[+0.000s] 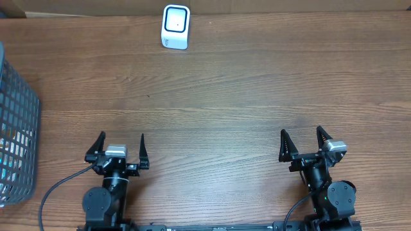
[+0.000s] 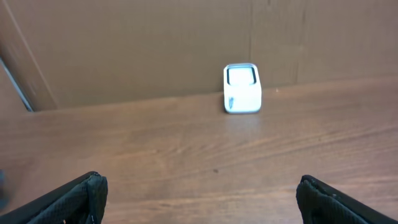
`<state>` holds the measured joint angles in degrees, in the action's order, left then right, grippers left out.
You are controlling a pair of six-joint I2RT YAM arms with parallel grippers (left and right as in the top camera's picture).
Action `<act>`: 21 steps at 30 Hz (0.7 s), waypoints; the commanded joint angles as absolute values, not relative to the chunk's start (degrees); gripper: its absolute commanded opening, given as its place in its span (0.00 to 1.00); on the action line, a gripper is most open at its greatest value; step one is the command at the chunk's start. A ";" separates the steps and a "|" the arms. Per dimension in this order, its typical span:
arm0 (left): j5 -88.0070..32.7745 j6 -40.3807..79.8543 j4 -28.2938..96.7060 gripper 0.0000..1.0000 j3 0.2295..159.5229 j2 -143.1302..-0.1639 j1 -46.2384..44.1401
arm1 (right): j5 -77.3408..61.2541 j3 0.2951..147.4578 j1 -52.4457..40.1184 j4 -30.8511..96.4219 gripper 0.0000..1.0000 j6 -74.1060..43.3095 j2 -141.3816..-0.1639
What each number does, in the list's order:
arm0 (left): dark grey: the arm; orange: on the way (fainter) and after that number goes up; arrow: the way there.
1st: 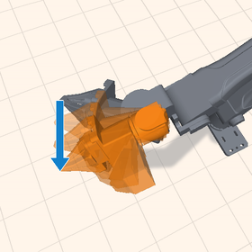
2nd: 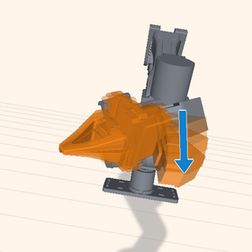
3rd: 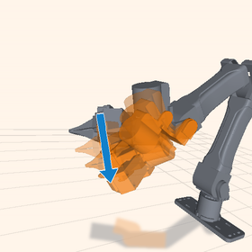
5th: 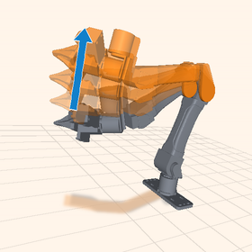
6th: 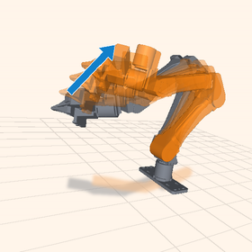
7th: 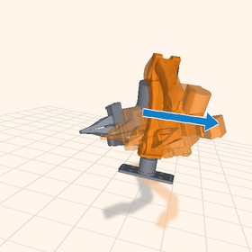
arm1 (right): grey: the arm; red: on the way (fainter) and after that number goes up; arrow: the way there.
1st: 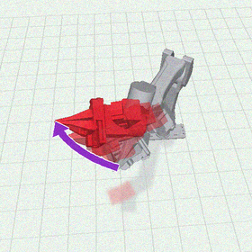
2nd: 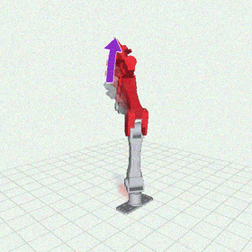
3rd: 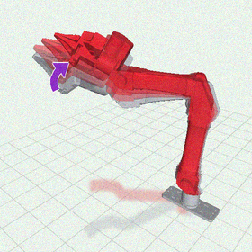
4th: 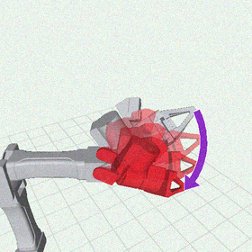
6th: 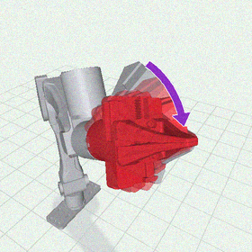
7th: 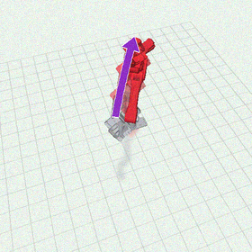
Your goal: Scan the item barcode
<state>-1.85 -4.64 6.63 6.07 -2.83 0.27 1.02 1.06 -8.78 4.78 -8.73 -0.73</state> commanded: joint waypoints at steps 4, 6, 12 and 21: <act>-1.56 -4.29 8.01 1.00 18.90 -13.74 0.73 | 1.23 0.45 -9.04 4.60 1.00 -8.51 -0.16; -2.04 -4.32 10.52 1.00 27.14 -21.74 0.73 | 1.23 0.45 -9.04 4.60 1.00 -8.51 -0.16; -4.19 -4.36 23.86 1.00 49.25 -40.45 0.73 | 1.23 0.45 -9.04 4.62 1.00 -8.51 -0.16; -14.11 -4.27 51.44 1.00 84.58 -67.85 0.73 | 1.23 0.45 -9.04 4.62 1.00 -8.51 -0.16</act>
